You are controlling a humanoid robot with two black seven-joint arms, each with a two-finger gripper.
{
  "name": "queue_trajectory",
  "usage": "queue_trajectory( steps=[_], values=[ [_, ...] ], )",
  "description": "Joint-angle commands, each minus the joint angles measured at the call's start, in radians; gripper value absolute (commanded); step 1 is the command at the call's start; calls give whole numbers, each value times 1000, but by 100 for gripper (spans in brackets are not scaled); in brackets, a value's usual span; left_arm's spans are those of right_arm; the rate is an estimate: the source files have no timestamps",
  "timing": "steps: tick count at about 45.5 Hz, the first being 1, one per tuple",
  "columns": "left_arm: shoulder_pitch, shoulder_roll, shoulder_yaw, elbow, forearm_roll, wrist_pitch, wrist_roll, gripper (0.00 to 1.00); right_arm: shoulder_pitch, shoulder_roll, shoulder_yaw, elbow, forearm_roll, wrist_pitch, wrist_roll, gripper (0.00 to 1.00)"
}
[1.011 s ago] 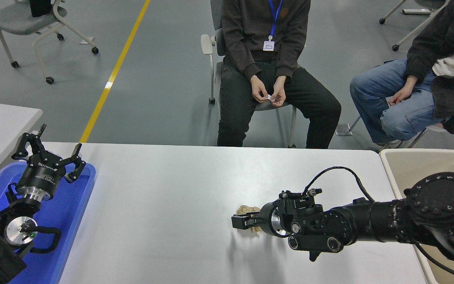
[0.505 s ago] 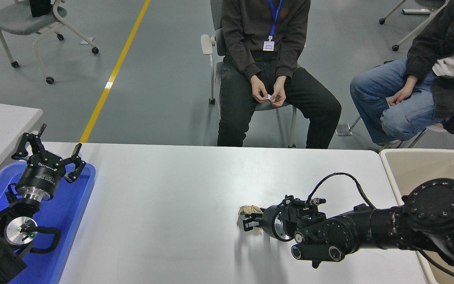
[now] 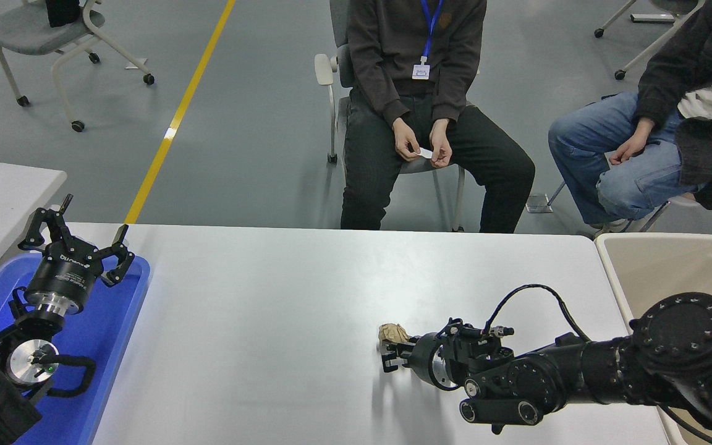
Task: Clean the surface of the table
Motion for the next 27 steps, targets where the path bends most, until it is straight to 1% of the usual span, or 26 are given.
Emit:
queue_trajectory(
  steps=[1,9,13,17,27],
  values=[
    [0,0,0,0,0,0,0,100,31,-11,41,10,53,9,3,0],
    [0,0,0,0,0,0,0,100,83,-48,75,52,69,31,3,0],
    [0,0,0,0,0,0,0,100,108,-74,90,103,70,31,1,0],
    [0,0,0,0,0,0,0,100,129,-95,97,112,84,23,1,0],
    [0,0,0,0,0,0,0,100,175,-184,126,175,82,23,6,0]
  ],
)
